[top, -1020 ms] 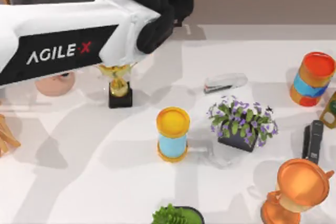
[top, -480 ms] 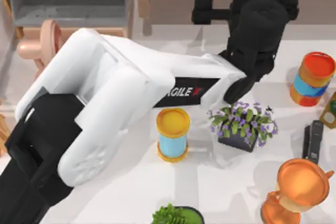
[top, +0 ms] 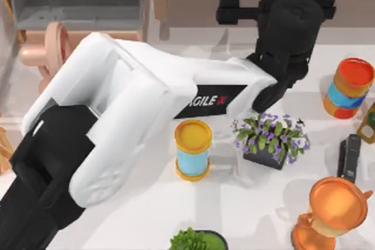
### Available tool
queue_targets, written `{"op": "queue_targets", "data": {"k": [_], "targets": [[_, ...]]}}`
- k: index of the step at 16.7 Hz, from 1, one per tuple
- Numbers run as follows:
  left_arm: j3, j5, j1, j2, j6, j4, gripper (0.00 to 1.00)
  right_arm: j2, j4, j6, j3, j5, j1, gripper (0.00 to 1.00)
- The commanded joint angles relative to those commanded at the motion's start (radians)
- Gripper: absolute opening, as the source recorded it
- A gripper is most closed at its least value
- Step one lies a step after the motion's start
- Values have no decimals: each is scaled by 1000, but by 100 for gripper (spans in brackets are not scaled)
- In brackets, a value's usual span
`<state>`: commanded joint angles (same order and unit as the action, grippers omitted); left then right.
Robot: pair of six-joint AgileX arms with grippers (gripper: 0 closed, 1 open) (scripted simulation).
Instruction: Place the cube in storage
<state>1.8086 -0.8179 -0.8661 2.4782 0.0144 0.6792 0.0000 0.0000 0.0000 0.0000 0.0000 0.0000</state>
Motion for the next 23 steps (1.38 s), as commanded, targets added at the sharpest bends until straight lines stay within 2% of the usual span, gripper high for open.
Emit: {"op": "queue_targets", "data": {"k": [8,14,23], "targets": [[279,60,59,144,-4,-137,100,0,0,0,0,0,0,100],[316,69,67,164,-4,-155,100,0,0,0,0,0,0,100],[316,69,67,164,-4,-155,32,0,0,0,0,0,0,100]]}}
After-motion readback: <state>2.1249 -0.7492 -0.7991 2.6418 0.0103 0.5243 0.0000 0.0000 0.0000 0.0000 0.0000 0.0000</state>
